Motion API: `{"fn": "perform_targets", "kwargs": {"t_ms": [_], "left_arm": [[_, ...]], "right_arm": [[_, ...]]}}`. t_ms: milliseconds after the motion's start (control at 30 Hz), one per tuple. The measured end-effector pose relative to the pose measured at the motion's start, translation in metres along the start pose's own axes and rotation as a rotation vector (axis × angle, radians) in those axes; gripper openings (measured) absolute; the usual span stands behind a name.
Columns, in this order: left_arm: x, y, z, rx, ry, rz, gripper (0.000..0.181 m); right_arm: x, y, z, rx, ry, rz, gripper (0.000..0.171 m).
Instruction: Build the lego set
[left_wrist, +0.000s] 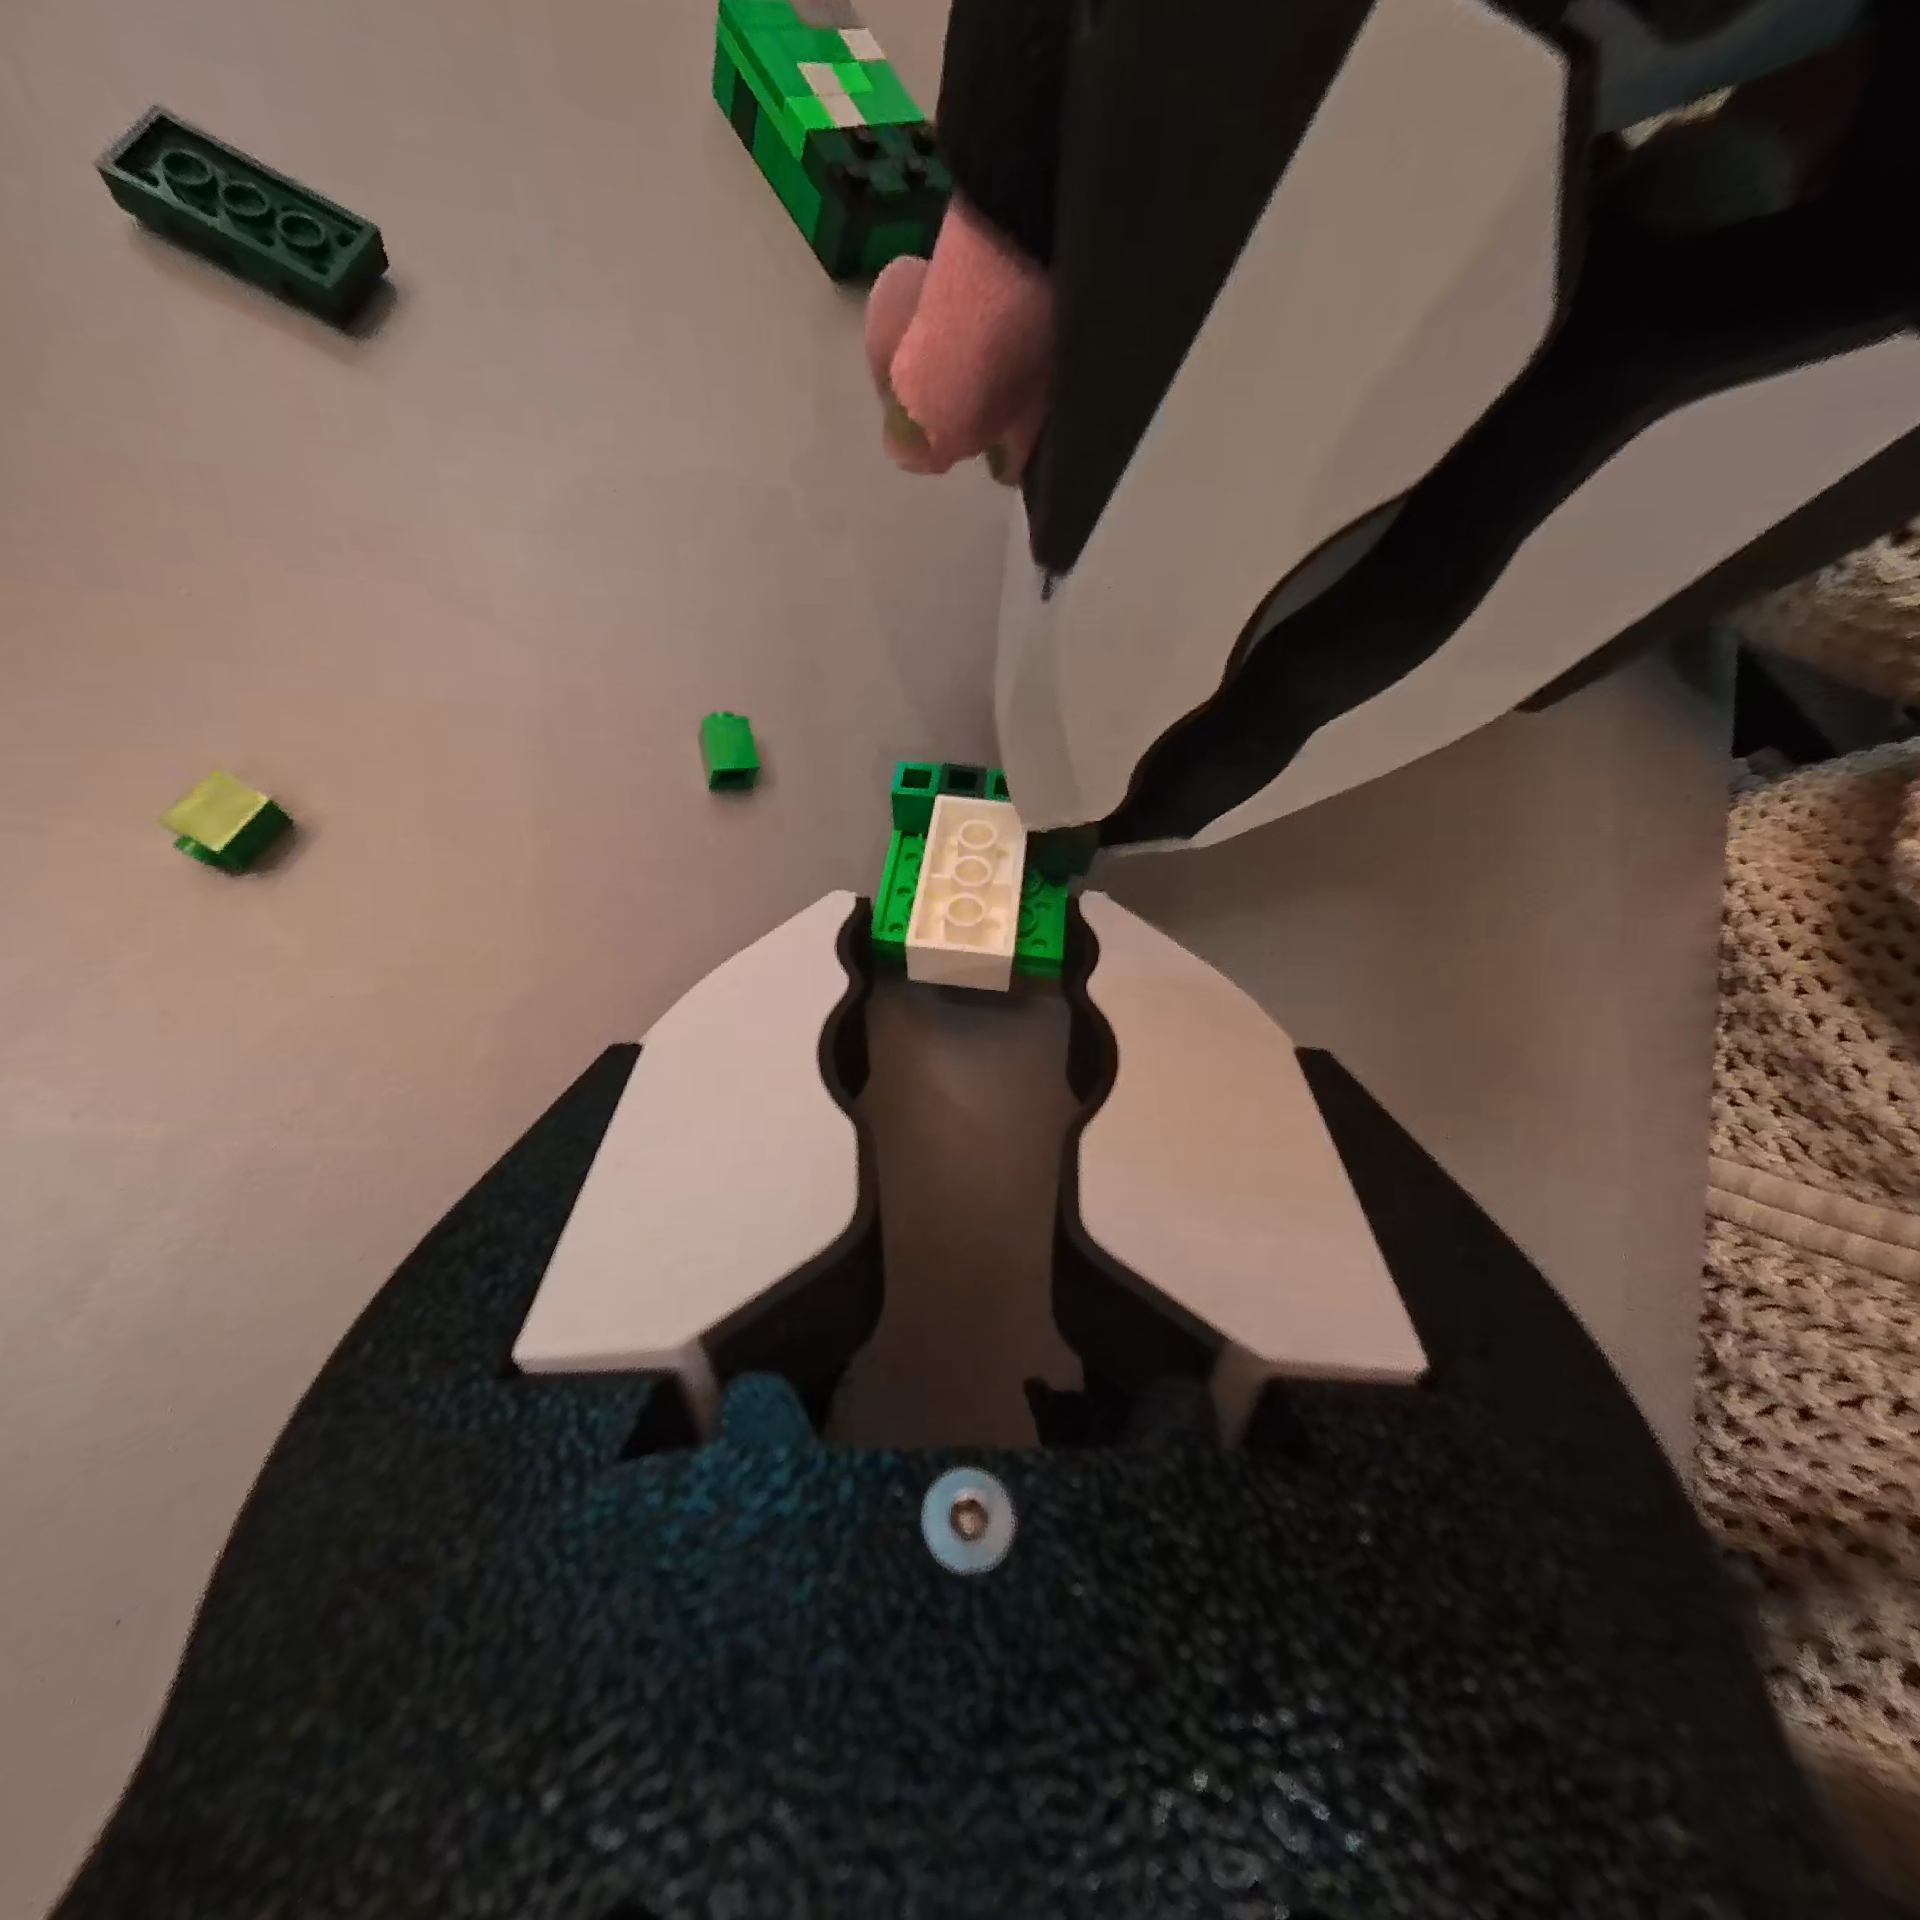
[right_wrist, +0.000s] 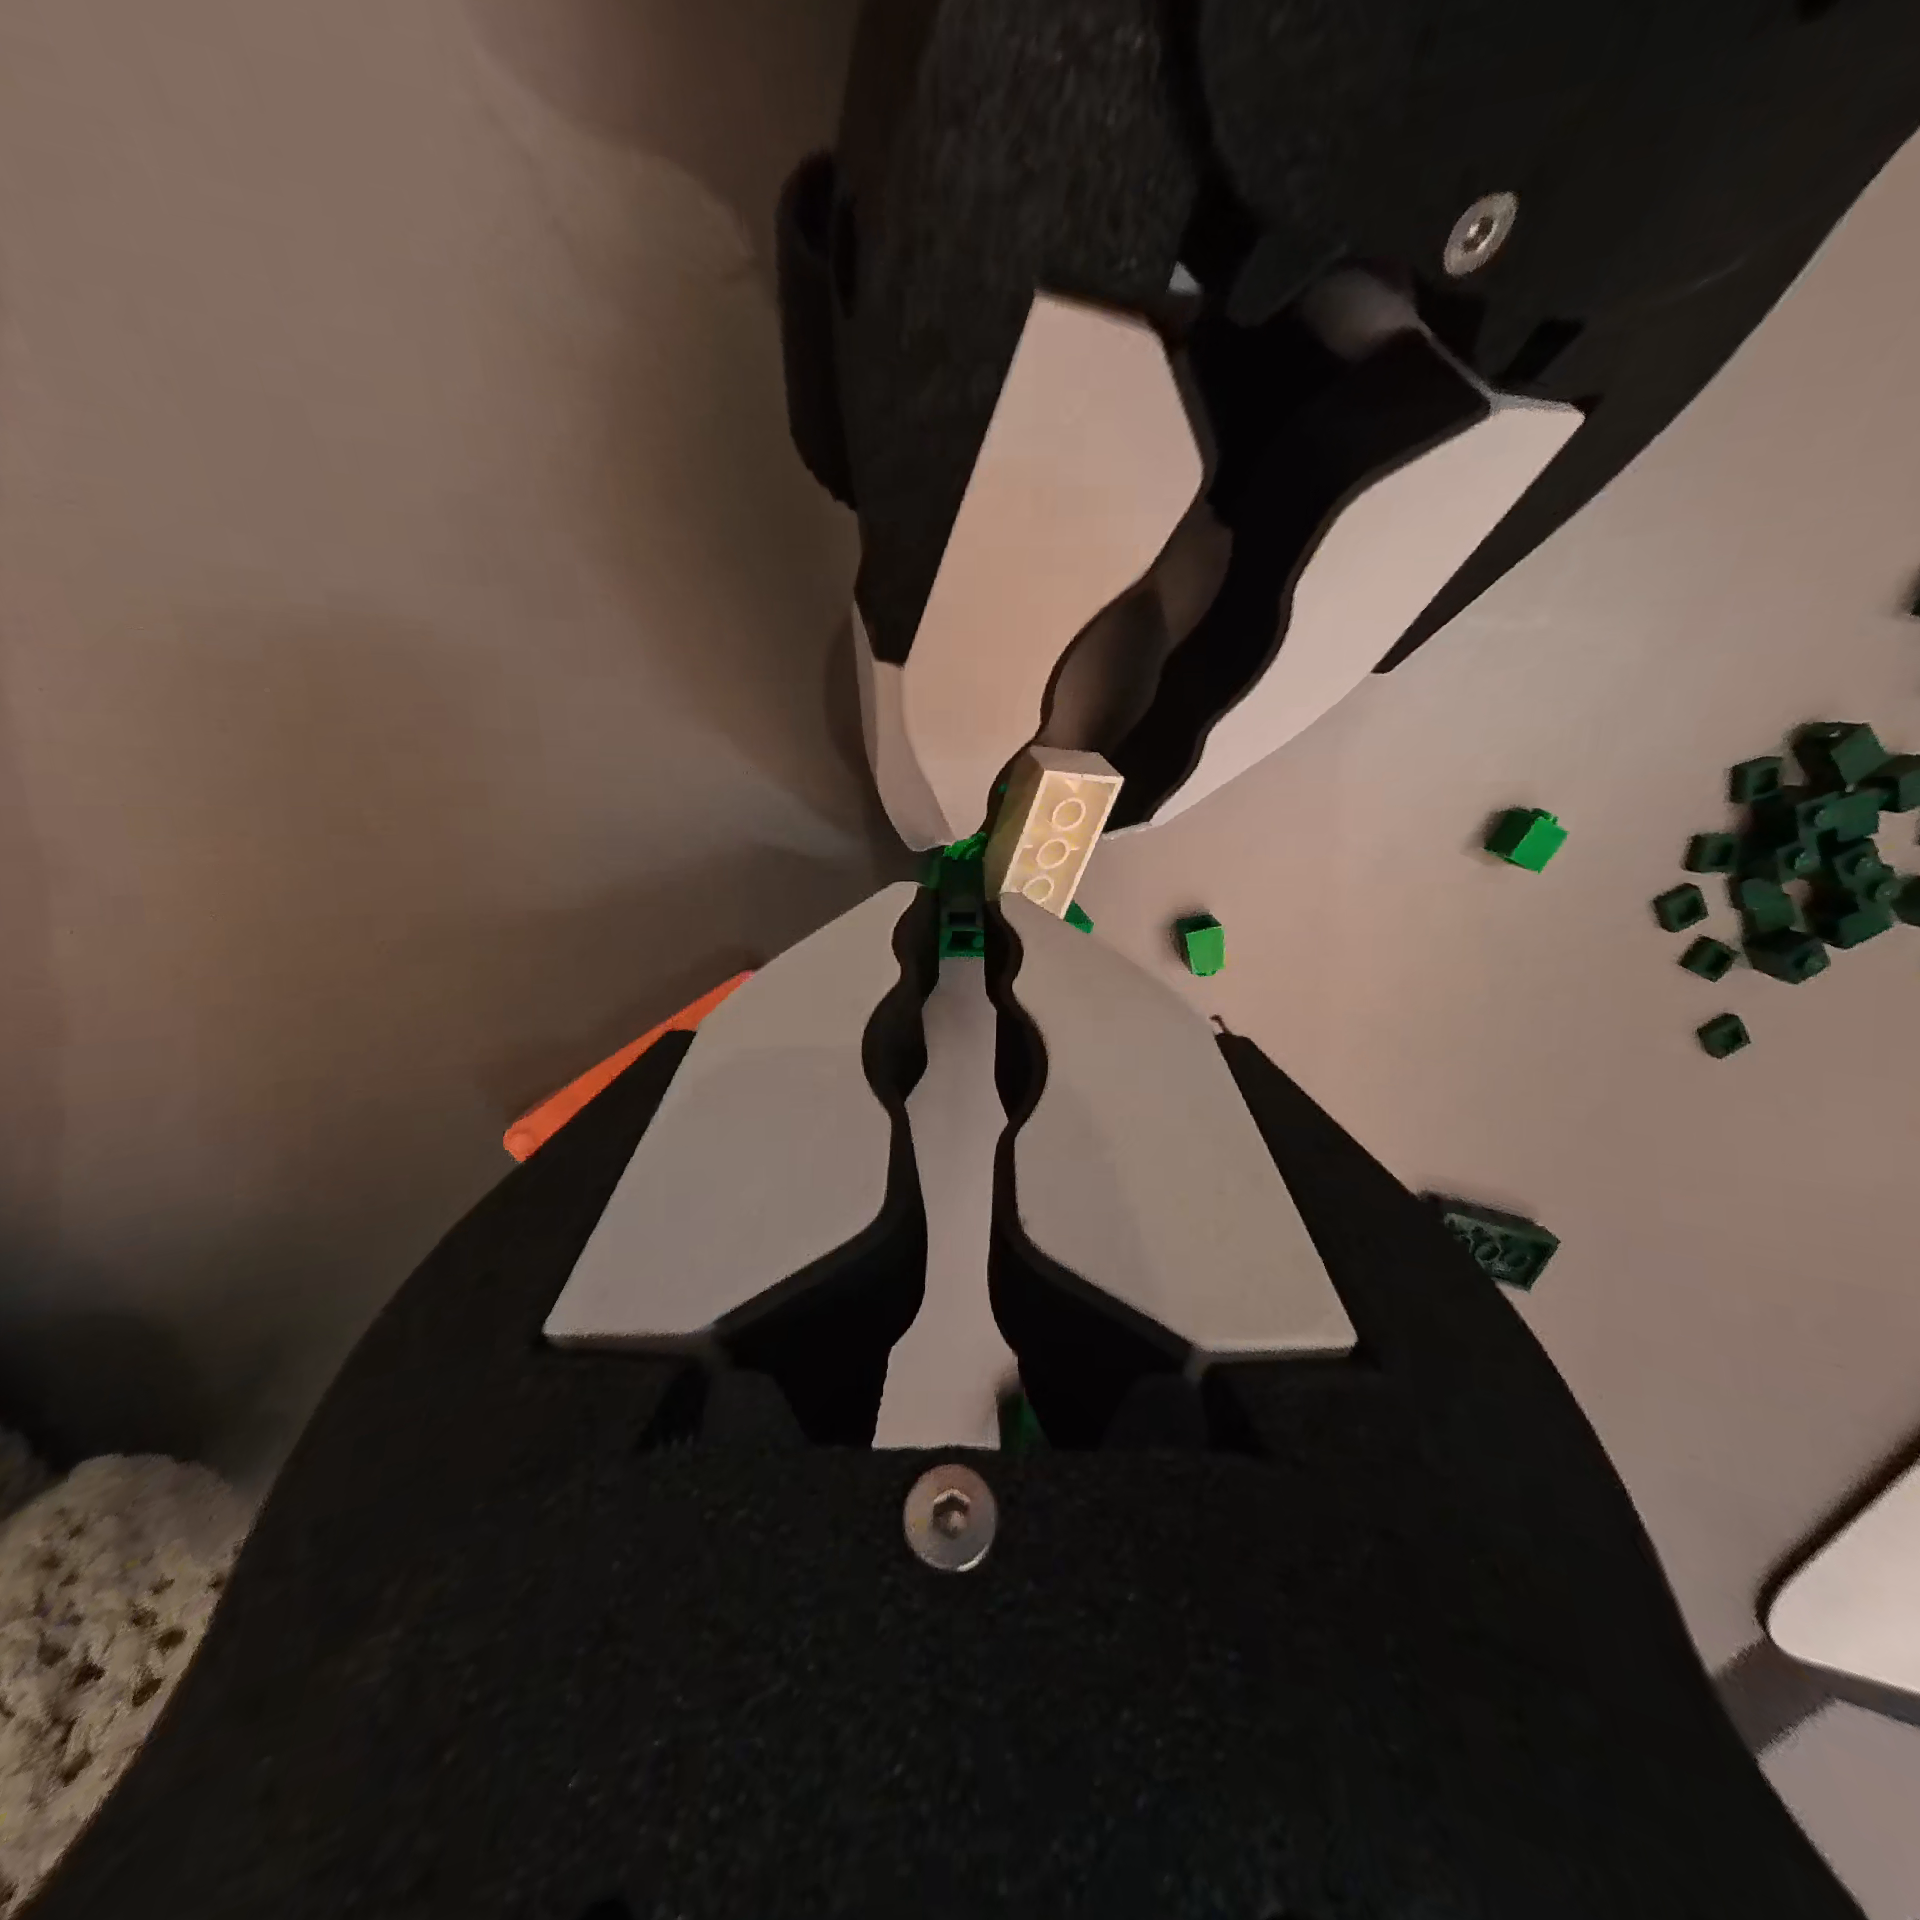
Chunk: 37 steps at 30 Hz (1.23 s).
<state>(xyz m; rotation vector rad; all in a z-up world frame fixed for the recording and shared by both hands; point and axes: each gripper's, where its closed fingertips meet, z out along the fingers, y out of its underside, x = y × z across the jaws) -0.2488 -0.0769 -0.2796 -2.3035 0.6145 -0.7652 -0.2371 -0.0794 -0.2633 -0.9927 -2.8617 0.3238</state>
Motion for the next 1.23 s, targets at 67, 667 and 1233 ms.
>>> {"fn": "perform_targets", "kwargs": {"t_ms": [67,667,1233], "left_arm": [[0.000,0.000,0.000,-0.001,-0.003,0.004,0.036],[0.001,0.000,0.000,0.005,0.009,-0.011,0.036],[-0.003,-0.011,-0.005,0.101,0.054,-0.141,0.035]], "right_arm": [[0.000,0.000,0.001,-0.033,0.008,-0.003,0.008],[0.006,0.005,0.003,0.061,0.180,0.066,0.019],[0.010,0.006,-0.005,0.278,0.881,-0.027,0.037]]}}
